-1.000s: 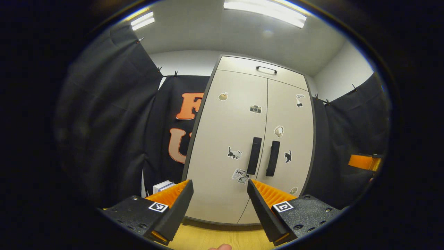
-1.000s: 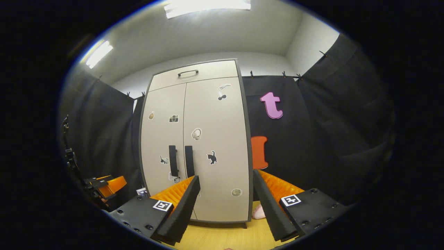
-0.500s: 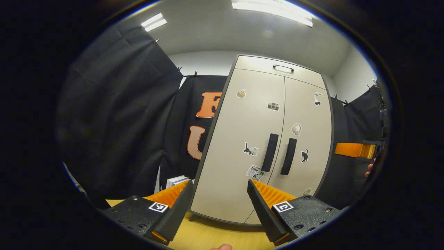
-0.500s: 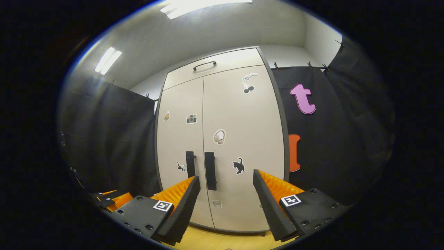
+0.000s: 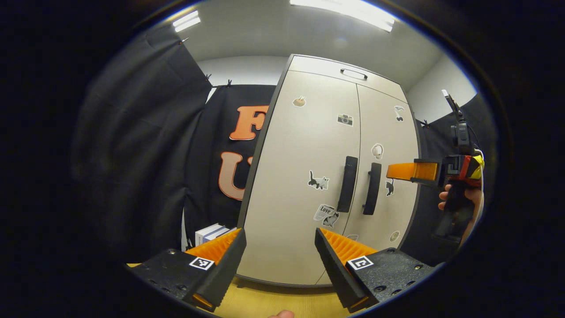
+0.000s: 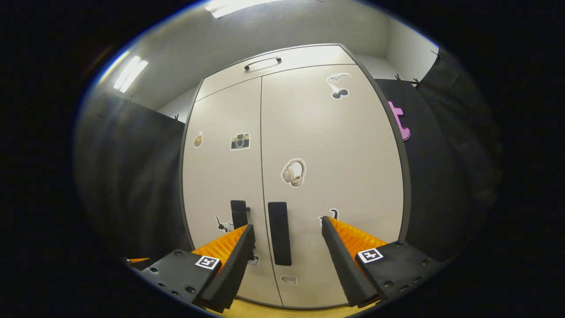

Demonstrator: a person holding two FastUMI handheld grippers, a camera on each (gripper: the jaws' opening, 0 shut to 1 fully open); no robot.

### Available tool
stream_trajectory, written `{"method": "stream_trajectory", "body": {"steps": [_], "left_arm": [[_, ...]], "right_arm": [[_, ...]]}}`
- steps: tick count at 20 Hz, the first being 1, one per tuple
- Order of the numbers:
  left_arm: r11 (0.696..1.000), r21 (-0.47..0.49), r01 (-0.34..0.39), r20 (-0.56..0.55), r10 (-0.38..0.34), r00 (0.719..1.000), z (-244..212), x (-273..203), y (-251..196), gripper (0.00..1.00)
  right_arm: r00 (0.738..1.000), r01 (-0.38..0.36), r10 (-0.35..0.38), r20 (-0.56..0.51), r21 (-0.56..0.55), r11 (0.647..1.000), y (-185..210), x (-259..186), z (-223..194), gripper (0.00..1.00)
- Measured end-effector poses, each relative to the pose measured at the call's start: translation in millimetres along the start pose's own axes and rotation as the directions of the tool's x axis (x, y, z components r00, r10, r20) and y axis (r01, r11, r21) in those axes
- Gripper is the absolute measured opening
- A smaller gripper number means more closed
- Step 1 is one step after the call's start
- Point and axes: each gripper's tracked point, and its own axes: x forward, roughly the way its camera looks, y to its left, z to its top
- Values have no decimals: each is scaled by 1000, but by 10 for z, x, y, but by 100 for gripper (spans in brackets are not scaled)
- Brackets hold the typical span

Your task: Open the right door of the double-door shoe cabinet with the right hand, and open the left door with the left hand.

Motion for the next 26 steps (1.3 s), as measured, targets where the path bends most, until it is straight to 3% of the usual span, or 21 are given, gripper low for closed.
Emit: {"method": "stream_trajectory", "body": {"steps": [2, 3, 4, 5, 6, 7, 14, 16, 21, 23, 26], "left_arm": [[999, -26, 20, -11, -21, 1000, -60, 66, 7, 94], [999, -28, 35, -15, -36, 999, -88, 78, -7, 94], [999, -22, 42, -14, -42, 999, -100, 95, 13, 95], [999, -11, 41, -11, -41, 999, -95, 98, 50, 94], [999, 0, 41, -9, -41, 999, -83, 112, 85, 94], [999, 8, 41, -8, -40, 999, -83, 114, 118, 94], [1000, 11, 4, 4, -4, 1000, -71, 168, 371, 94], [1000, 13, 4, 6, -4, 1000, -60, 160, 391, 94], [1000, 28, 6, 31, -7, 999, 34, 16, 385, 94], [999, 34, 16, 31, -17, 999, 69, -34, 338, 94], [998, 47, 30, 41, -32, 999, 144, -140, 267, 94]], "right_arm": [[1000, 23, -23, -13, -31, 999, 34, 168, -64, 98], [999, 39, -40, -20, -51, 998, 45, 261, -108, 87], [998, 54, -57, -33, -74, 996, 50, 332, -168, 87], [996, 71, -75, -39, -90, 993, 50, 405, -216, 98], [995, 86, -91, -41, -93, 992, 57, 455, -245, 89], [994, 97, -100, -41, -86, 992, 61, 504, -267, 99], [981, 171, -173, -87, -29, 985, -122, 721, -460, 89], [980, 183, -184, -79, -17, 983, -114, 710, -435, 76], [988, 139, -142, -53, -57, 989, 5, 727, -452, 73], [989, 142, -144, -39, -58, 988, 45, 735, -457, 46], [991, 104, -105, -78, -24, 994, 52, 698, -519, 30]]}}
